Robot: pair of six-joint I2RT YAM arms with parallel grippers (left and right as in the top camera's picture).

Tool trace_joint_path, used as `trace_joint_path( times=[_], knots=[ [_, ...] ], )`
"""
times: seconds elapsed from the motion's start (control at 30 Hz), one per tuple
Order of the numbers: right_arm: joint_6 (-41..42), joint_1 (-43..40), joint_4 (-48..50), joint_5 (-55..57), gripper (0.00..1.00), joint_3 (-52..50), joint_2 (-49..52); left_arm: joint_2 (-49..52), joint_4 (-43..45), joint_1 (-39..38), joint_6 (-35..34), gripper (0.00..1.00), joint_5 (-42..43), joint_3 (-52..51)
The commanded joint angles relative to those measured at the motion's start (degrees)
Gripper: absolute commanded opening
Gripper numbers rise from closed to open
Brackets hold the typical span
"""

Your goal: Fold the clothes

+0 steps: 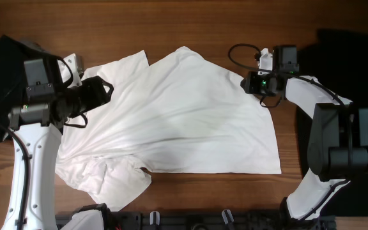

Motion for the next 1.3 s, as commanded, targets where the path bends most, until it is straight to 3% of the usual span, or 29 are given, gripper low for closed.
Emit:
trace_joint_path(
  times=[0.0,0.17,0.3,0.43,0.5,0.57,0.67,0.73,0.83,0.9,1.1,1.13,1.17,1.2,1.27],
  knots=[
    [-0.35,-0.15,0.07,-1.18,0.04,2.23,-0.98,-0.20,0.00,-0.42,0.92,0.61,0.90,0.44],
    [0.00,-2.47,-0.09,-7.26,0.04,11.89,-7.50,-0.20,0.02,-0.42,0.92,0.61,0.90,0.44],
    [0.00,-2.69,-2.08,-4.87,0.04,16.24,-12.85,-0.20,0.02,-0.42,0.92,0.61,0.90,0.44],
    [-0.24,-2.23,-12.13,-0.13,0.04,16.22,-14.97,-0.20,0.50,-0.42,0.94,0.61,0.87,0.44],
    [-0.22,-2.05,-19.56,5.92,0.25,16.09,-13.79,-0.20,1.33,-0.42,0.94,0.62,0.87,0.44],
    [-0.02,-2.05,-23.37,12.13,0.59,15.87,-12.81,-0.20,1.97,-0.42,0.94,0.62,0.90,0.44],
    [-0.04,-2.49,-23.02,18.25,0.86,15.80,-12.22,-0.20,2.19,-0.42,0.94,0.64,0.87,0.44],
    [0.28,-3.50,-20.55,19.89,0.94,15.80,-12.22,-0.20,2.14,-0.42,0.94,0.65,0.90,0.44],
    [2.40,-4.74,-17.51,19.85,0.96,15.80,-11.98,-0.20,1.95,-0.44,0.94,0.65,0.92,0.44],
    [2.99,-5.49,-15.93,19.82,0.95,15.80,-11.39,-0.20,1.40,-0.72,0.94,0.66,0.92,0.44],
    [5.60,-6.86,-16.70,21.66,0.73,15.80,-5.44,0.48,-0.26,-4.50,2.47,0.67,0.85,0.39],
    [7.37,-7.37,-17.59,23.23,0.66,15.80,-4.04,0.70,-0.46,-5.22,2.45,0.67,0.42,0.39],
    [8.13,-7.76,-18.16,24.15,0.48,15.80,-2.91,0.83,-0.52,-5.97,2.45,0.67,0.20,0.39],
    [8.85,-8.44,-18.78,24.39,0.25,15.80,-1.40,1.01,-0.52,-6.69,2.43,0.67,-0.02,0.39],
    [9.16,-10.08,-20.37,23.91,0.06,15.80,2.40,1.29,-0.42,-8.20,2.43,0.67,-0.68,0.39]
  ],
)
